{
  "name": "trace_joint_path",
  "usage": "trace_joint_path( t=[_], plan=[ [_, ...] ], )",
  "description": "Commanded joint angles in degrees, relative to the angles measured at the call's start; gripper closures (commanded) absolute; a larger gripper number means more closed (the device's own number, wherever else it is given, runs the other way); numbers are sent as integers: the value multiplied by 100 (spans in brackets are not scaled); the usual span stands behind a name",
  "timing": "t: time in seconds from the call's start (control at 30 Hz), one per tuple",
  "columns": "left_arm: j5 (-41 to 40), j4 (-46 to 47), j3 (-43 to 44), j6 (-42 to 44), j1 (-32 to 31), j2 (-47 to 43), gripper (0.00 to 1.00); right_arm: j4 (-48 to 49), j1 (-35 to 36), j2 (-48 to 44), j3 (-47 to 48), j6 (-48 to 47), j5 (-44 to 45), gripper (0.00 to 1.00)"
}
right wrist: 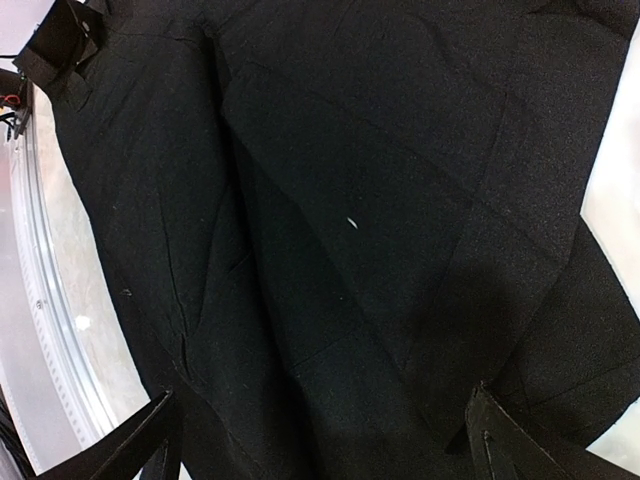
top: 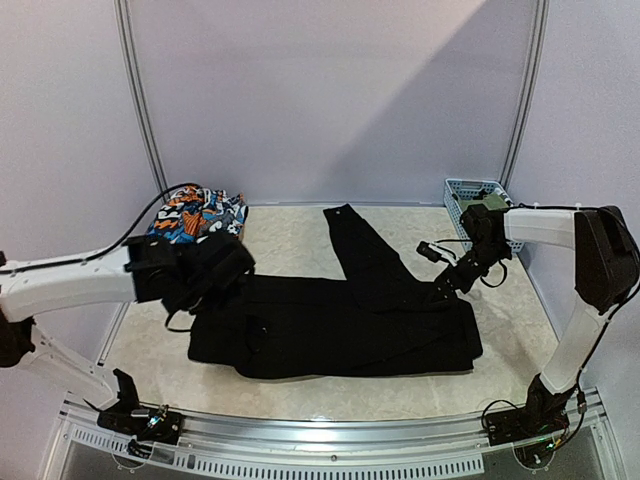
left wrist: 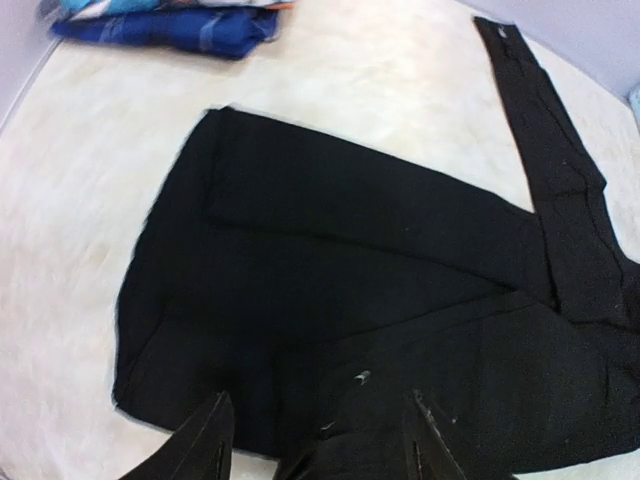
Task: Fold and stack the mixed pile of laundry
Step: Adjust the rectangle-folded shirt at the center of the board.
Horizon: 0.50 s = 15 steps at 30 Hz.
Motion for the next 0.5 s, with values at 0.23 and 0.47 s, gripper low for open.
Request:
trace_joint_path(
  t=[0.23, 0.47],
  plan=[
    [2250, 226, 2562, 1967, 791, 3452, 49, -128, -41, -19, 91, -135, -5, 1],
    [2769, 17, 2585, 1984, 967, 4100, 54, -150, -51, -8, 80, -180, -31, 1]
  ],
)
